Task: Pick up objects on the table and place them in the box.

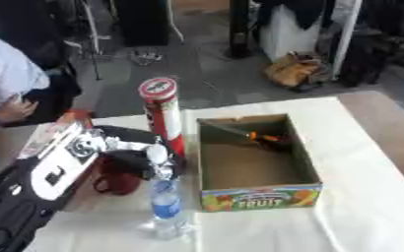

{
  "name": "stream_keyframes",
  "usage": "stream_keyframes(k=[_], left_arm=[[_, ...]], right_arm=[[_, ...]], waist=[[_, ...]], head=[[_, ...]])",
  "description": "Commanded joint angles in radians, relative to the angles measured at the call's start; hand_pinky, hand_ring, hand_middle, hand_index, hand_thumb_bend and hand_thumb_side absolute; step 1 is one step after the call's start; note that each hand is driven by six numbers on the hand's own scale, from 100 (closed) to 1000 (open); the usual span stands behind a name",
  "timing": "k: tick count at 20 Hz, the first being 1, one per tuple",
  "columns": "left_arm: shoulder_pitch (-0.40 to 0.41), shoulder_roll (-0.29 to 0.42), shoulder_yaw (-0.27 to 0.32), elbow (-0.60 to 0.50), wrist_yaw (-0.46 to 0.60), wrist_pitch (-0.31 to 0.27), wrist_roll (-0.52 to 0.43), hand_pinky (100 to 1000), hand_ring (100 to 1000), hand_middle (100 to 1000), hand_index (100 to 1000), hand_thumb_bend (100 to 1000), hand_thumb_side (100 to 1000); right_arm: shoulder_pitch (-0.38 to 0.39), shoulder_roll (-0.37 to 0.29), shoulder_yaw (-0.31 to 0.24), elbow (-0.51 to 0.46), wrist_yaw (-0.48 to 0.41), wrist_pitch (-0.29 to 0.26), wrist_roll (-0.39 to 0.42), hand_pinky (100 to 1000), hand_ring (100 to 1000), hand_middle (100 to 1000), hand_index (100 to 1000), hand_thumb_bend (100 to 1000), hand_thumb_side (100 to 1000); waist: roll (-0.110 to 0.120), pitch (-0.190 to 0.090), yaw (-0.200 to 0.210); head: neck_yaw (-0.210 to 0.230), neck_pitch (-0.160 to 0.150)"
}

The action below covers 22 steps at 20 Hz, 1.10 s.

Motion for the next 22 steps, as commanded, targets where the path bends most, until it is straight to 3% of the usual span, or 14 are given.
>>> stream_keyframes(k=[1,5,12,13,14,15,22], left_arm=[[0.000,0.008,-0.001,0.007,-0.015,-0.065,-0.064,309,495,608,758,100,926],[0.003,0.009,0.005,0.005,-0.011,-0.060,-0.064,278,479,589,735,100,788],[0.006,0.007,0.007,0.002,-0.019,-0.057,-0.064,223,446,560,712,100,679],[0.006,0.007,0.007,0.002,-0.021,-0.058,-0.064,204,435,548,696,100,604],[0.006,0.007,0.008,0.001,-0.025,-0.060,-0.064,204,435,548,696,100,604],[0.006,0.007,0.009,0.000,-0.029,-0.062,-0.064,188,424,532,678,100,542],[0.009,-0.001,0.010,0.008,-0.031,-0.053,-0.064,133,381,479,619,100,550]], right_arm=[[-0.010,-0.023,-0.001,-0.011,-0.006,-0.066,-0.059,747,838,699,739,100,1000],[-0.011,-0.023,-0.002,-0.011,-0.008,-0.067,-0.059,747,838,699,740,100,1000],[-0.011,-0.024,-0.003,-0.011,-0.009,-0.069,-0.059,747,838,698,739,100,1000],[-0.011,-0.024,-0.003,-0.011,-0.009,-0.069,-0.059,748,838,697,739,100,1000],[-0.011,-0.024,-0.003,-0.011,-0.009,-0.069,-0.059,748,838,697,739,100,1000],[-0.011,-0.024,-0.003,-0.011,-0.009,-0.069,-0.059,747,838,697,739,100,1000],[-0.011,-0.023,-0.003,-0.011,-0.009,-0.071,-0.059,748,838,697,739,100,1000]], waist=[[-0.007,-0.011,0.000],[-0.007,-0.010,0.000],[-0.007,-0.010,-0.002],[-0.006,-0.010,-0.002],[-0.006,-0.010,-0.002],[-0.006,-0.010,-0.001],[-0.005,-0.008,-0.003]], head=[[-0.001,-0.008],[-0.001,-0.008],[-0.002,-0.010],[-0.002,-0.010],[-0.002,-0.010],[-0.002,-0.010],[-0.002,-0.010]])
